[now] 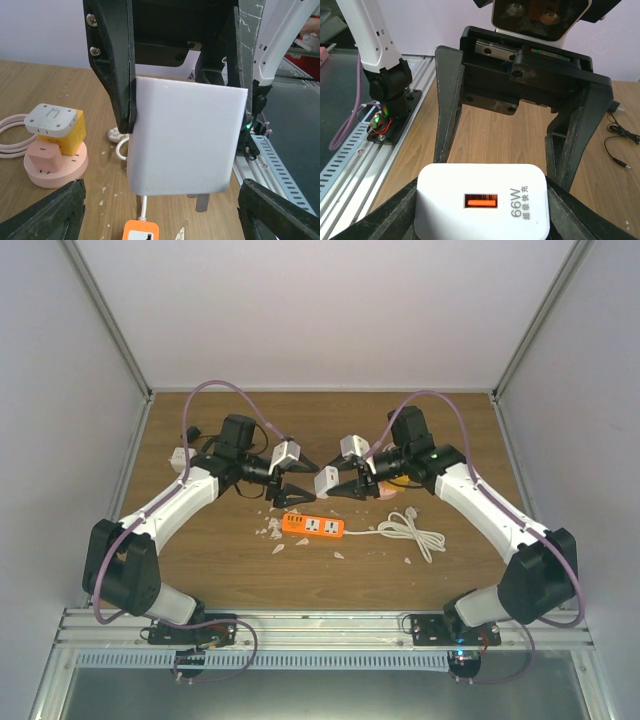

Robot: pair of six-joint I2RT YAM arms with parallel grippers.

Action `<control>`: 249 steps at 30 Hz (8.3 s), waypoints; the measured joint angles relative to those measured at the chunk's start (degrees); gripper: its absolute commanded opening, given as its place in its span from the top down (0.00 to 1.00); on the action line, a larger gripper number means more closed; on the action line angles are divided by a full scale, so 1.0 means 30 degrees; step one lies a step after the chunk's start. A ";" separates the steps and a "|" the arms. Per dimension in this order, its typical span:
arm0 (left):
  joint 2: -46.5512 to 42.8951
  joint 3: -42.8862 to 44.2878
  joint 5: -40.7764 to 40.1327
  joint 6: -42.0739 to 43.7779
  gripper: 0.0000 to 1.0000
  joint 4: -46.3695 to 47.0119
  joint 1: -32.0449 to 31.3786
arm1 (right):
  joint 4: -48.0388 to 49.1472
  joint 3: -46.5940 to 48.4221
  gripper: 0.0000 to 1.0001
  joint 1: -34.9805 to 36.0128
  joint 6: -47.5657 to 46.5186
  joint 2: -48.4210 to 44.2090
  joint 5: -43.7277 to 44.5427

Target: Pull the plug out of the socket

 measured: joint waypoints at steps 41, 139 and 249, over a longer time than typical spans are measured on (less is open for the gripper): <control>0.0160 0.0350 -0.2251 0.0233 0.57 -0.0073 -0.0495 | 0.1566 -0.0415 0.14 -0.0291 0.3206 0.0787 0.0933; 0.1923 -0.0277 -1.0899 1.0367 0.13 -0.6164 0.4255 | -0.4765 -0.5566 0.27 -0.1479 -0.3490 0.0160 1.3901; 0.4699 0.2193 -0.7555 -0.3184 0.01 0.0233 -0.0721 | -0.3388 -0.0117 0.11 -1.0790 -1.1001 0.6084 0.7125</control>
